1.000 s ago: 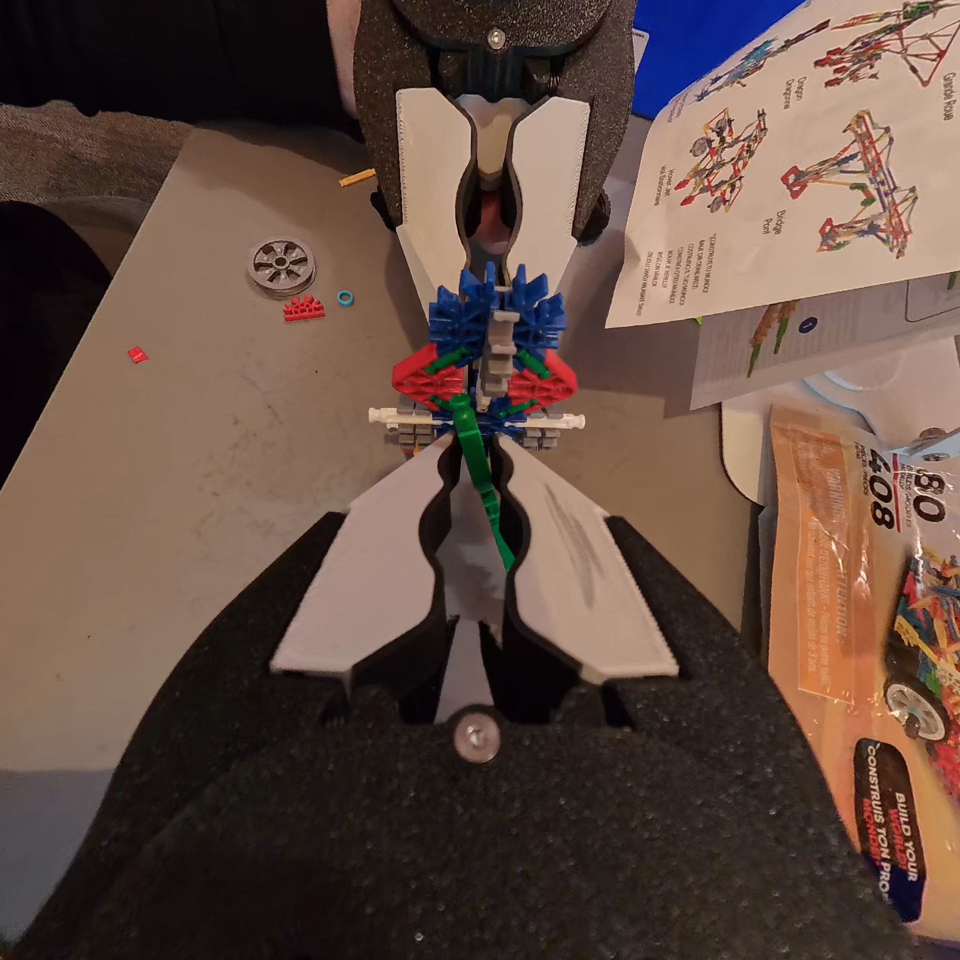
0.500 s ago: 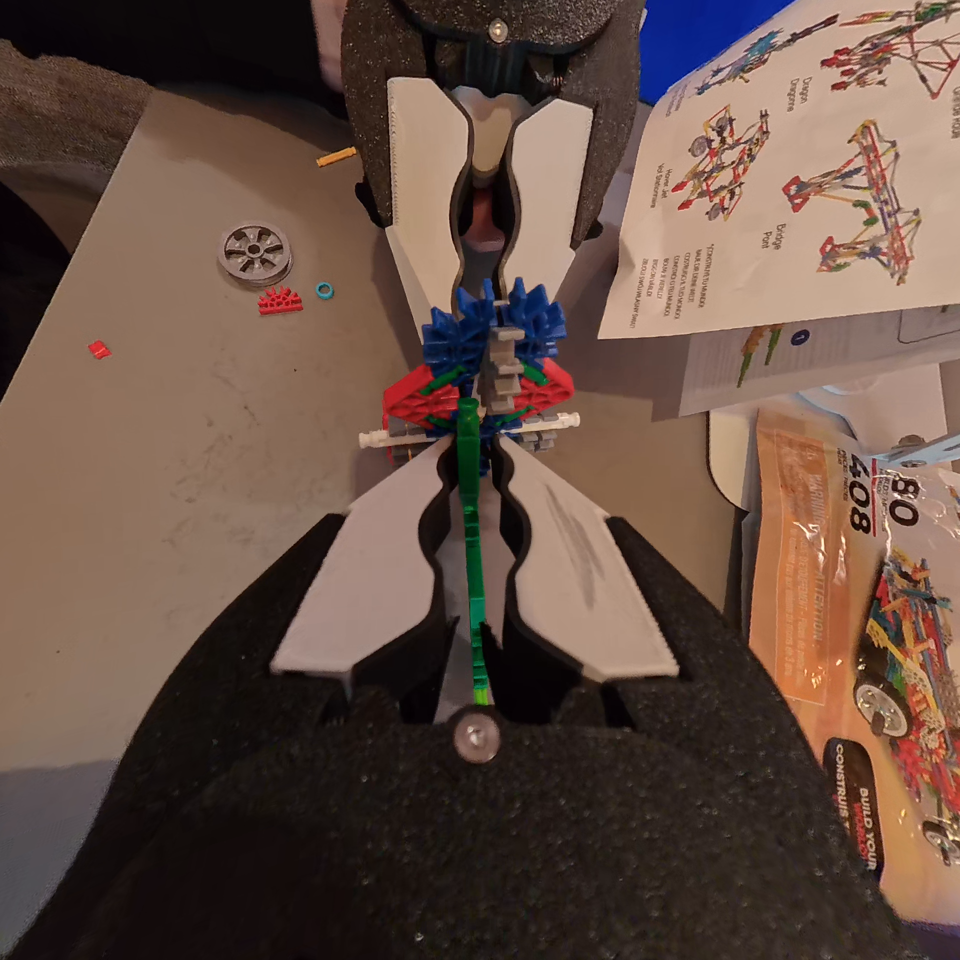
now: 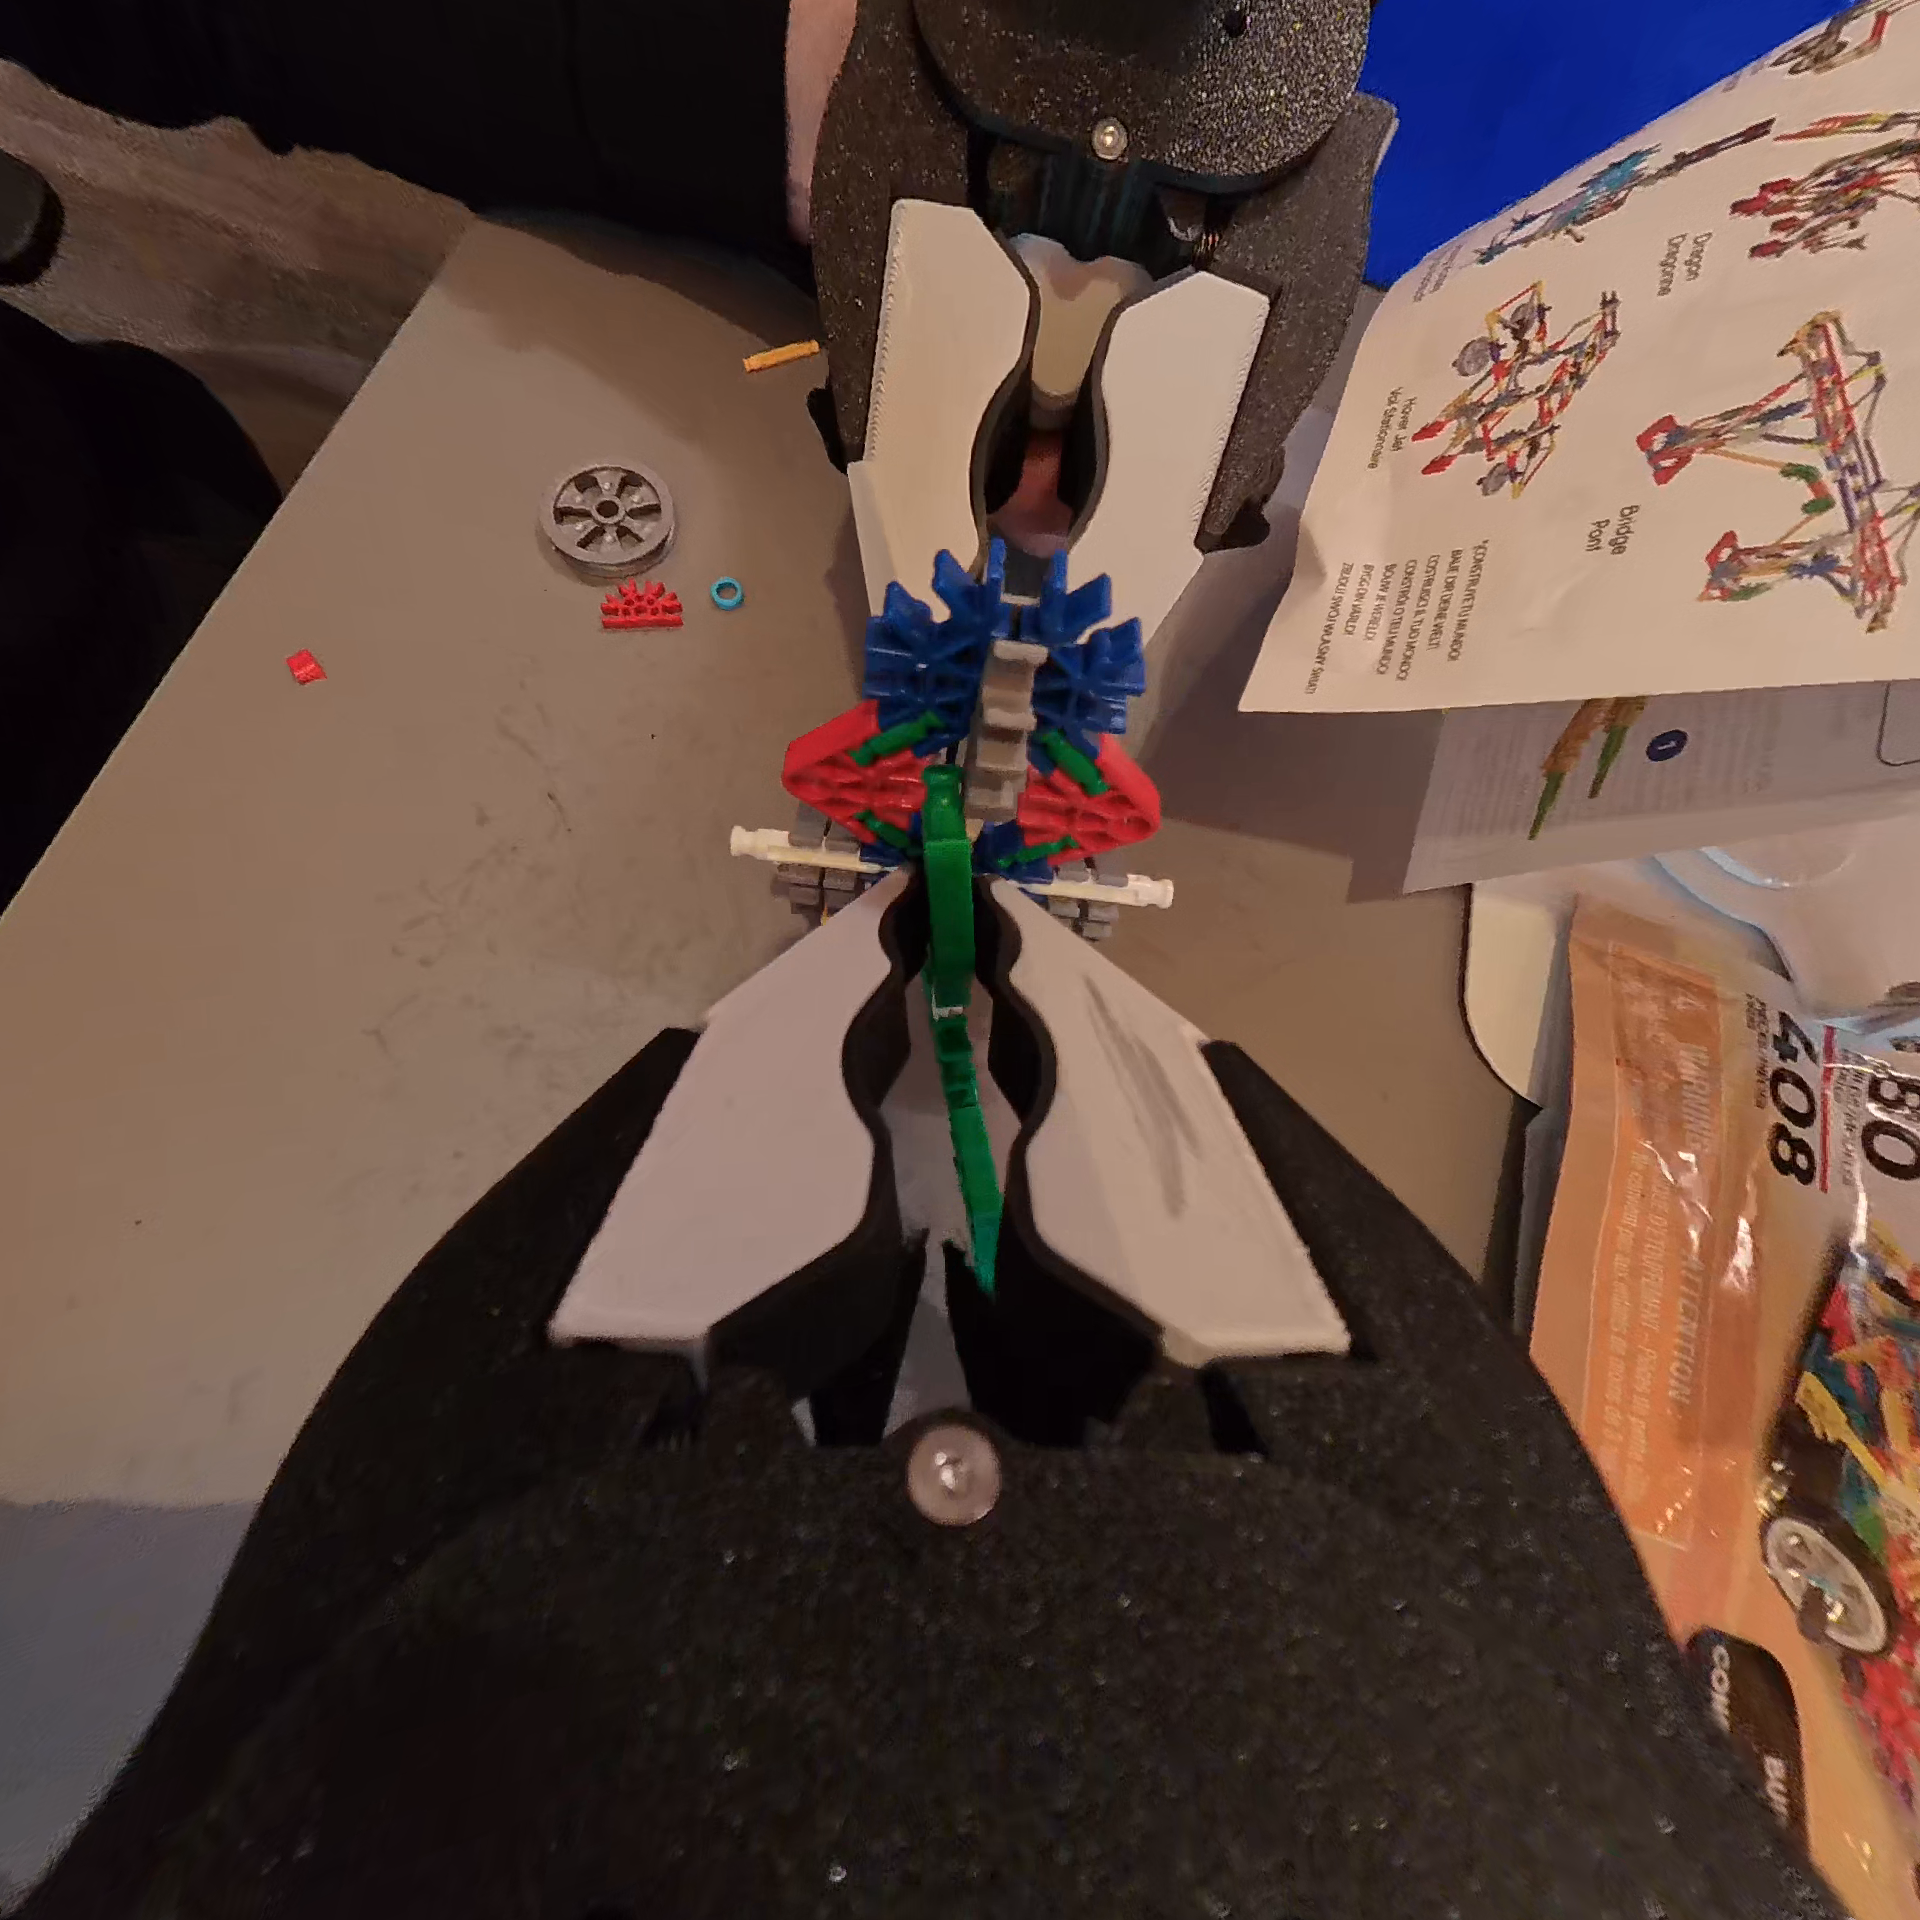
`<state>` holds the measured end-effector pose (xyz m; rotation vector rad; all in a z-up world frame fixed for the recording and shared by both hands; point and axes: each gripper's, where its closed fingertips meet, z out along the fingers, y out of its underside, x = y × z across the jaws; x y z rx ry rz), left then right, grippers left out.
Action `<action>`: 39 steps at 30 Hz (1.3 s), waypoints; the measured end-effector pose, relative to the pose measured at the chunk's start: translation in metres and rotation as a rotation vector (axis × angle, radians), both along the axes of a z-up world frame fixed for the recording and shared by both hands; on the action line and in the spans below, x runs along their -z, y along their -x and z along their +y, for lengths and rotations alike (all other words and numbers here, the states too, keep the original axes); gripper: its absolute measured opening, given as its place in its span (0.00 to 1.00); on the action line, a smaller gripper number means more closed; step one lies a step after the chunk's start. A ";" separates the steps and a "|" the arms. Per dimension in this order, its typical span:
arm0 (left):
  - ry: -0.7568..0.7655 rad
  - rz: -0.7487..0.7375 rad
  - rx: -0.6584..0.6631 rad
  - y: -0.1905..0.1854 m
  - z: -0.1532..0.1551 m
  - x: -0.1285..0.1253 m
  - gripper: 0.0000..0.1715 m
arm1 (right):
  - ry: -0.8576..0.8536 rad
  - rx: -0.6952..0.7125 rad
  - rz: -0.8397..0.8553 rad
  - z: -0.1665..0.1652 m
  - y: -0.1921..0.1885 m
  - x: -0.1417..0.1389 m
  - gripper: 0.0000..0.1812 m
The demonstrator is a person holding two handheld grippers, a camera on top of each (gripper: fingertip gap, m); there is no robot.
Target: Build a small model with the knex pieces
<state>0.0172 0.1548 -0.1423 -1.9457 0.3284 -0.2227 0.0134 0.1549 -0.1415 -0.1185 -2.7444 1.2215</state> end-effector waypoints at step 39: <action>-0.126 0.118 -0.145 0.006 0.015 -0.027 0.34 | 0.141 0.141 0.048 -0.001 0.013 -0.030 0.08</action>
